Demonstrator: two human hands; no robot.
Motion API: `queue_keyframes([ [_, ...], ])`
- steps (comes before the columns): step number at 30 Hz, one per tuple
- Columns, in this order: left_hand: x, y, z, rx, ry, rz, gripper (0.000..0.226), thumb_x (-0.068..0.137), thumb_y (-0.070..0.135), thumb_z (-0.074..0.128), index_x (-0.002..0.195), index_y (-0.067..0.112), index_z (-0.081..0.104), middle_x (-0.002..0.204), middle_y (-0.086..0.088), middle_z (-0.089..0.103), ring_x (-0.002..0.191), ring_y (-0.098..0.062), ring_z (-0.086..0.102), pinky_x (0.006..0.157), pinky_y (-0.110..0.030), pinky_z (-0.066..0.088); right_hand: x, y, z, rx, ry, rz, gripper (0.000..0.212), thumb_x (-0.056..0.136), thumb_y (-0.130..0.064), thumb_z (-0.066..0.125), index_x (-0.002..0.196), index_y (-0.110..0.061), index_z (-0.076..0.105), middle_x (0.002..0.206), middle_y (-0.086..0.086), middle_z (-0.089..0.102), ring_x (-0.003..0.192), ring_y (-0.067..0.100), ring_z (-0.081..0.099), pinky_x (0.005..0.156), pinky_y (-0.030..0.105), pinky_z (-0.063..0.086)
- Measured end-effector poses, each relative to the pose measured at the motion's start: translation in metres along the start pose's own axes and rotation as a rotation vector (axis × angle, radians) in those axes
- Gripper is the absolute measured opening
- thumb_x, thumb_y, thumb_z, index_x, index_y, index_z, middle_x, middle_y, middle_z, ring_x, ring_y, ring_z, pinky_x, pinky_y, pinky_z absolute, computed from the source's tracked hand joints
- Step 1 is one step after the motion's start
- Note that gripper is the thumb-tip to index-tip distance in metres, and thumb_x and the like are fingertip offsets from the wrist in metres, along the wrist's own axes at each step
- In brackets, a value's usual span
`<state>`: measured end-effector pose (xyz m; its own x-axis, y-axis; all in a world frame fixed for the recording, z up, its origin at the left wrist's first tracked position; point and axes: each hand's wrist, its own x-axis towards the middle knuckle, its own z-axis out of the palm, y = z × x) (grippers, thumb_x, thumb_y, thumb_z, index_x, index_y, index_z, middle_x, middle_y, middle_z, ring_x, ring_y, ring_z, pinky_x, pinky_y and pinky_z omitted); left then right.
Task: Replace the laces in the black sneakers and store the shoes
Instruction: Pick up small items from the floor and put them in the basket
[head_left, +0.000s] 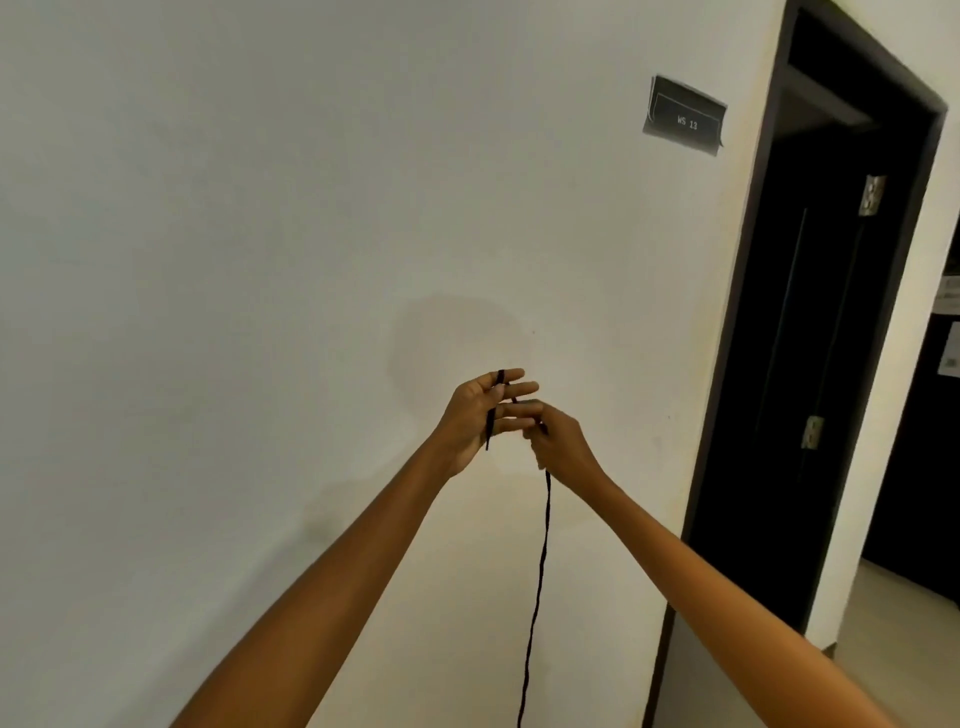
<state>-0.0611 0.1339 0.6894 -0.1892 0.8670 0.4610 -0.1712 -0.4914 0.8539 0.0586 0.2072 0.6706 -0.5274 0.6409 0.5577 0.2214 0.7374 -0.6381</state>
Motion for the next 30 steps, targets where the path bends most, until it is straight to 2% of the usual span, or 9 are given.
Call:
queue_keyframes([
  [3,0.009,-0.006,-0.006,-0.097,0.071,0.068,0.032,0.098,0.004,0.039,0.130,0.002,0.044,0.123,-0.016,0.059,0.108,-0.030,0.062,0.086,-0.029,0.055,0.003,0.001,0.005,0.035,-0.137,0.043,0.020,0.100,-0.013,0.040,0.114,-0.018,0.052,0.084,-0.001,0.057,0.054,0.009,0.046,0.045,0.015,0.039],
  [5,0.013,-0.008,-0.012,-0.081,0.115,0.087,0.038,0.097,0.000,0.040,0.135,0.002,0.039,0.131,-0.018,0.053,0.116,-0.029,0.056,0.093,-0.027,0.052,0.005,0.001,0.008,-0.027,-0.211,0.023,0.024,0.100,-0.017,0.042,0.121,-0.019,0.054,0.079,-0.005,0.058,0.055,0.007,0.047,0.050,0.013,0.039],
  [8,0.014,-0.010,-0.023,0.134,0.135,0.071,0.044,0.098,0.001,0.040,0.141,0.008,0.033,0.137,-0.013,0.050,0.119,-0.022,0.055,0.092,-0.023,0.051,0.009,-0.005,0.011,-0.233,-0.218,-0.089,0.026,0.099,-0.028,0.046,0.109,-0.014,0.064,0.075,-0.005,0.058,0.065,0.011,0.052,0.065,0.023,0.043],
  [12,0.001,-0.012,-0.031,0.462,0.069,0.033,0.048,0.100,0.005,0.036,0.146,0.017,0.027,0.143,-0.003,0.043,0.123,-0.017,0.052,0.095,-0.021,0.046,0.018,-0.027,0.002,-0.225,-0.148,-0.174,0.023,0.098,-0.035,0.046,0.088,-0.021,0.061,0.075,-0.006,0.059,0.065,0.011,0.051,0.061,0.025,0.039],
  [14,-0.008,-0.010,-0.030,0.433,0.012,0.005,0.043,0.102,0.009,0.030,0.143,0.020,0.032,0.138,-0.004,0.048,0.112,-0.017,0.060,0.092,-0.021,0.049,0.029,-0.037,-0.007,-0.188,-0.087,-0.193,0.026,0.097,-0.035,0.047,0.078,-0.020,0.054,0.065,-0.006,0.052,0.056,0.007,0.043,0.055,0.022,0.034],
  [17,-0.016,-0.002,-0.029,0.324,-0.125,-0.092,0.041,0.101,0.001,0.025,0.136,0.018,0.037,0.124,-0.007,0.059,0.096,-0.022,0.068,0.087,-0.028,0.054,0.047,-0.047,-0.014,-0.165,-0.053,-0.204,0.029,0.096,-0.037,0.050,0.083,-0.012,0.059,0.065,-0.004,0.052,0.055,0.006,0.042,0.055,0.019,0.034],
  [24,-0.028,0.015,-0.027,0.113,-0.312,-0.143,0.036,0.098,0.001,0.026,0.121,0.005,0.053,0.095,-0.008,0.068,0.070,-0.020,0.064,0.077,-0.030,0.053,0.052,-0.029,0.002,0.081,-0.059,-0.027,0.028,0.096,-0.028,0.051,0.076,-0.010,0.056,0.068,-0.002,0.053,0.064,0.011,0.049,0.061,0.022,0.038],
  [27,-0.021,0.016,-0.031,-0.021,-0.199,-0.099,0.038,0.098,-0.001,0.024,0.126,0.003,0.049,0.105,-0.012,0.067,0.085,-0.026,0.068,0.087,-0.035,0.054,0.032,-0.008,0.022,0.085,-0.158,0.058,0.021,0.097,-0.012,0.044,0.088,-0.001,0.060,0.071,-0.001,0.054,0.066,0.013,0.051,0.061,0.021,0.038],
  [30,-0.015,0.008,-0.039,-0.002,-0.031,-0.081,0.038,0.100,0.000,0.023,0.135,0.001,0.039,0.122,-0.013,0.060,0.106,-0.029,0.063,0.090,-0.033,0.054,0.010,-0.005,0.036,0.017,-0.296,0.088,0.025,0.100,-0.019,0.039,0.085,-0.017,0.059,0.069,-0.007,0.050,0.061,0.006,0.045,0.056,0.015,0.035],
])
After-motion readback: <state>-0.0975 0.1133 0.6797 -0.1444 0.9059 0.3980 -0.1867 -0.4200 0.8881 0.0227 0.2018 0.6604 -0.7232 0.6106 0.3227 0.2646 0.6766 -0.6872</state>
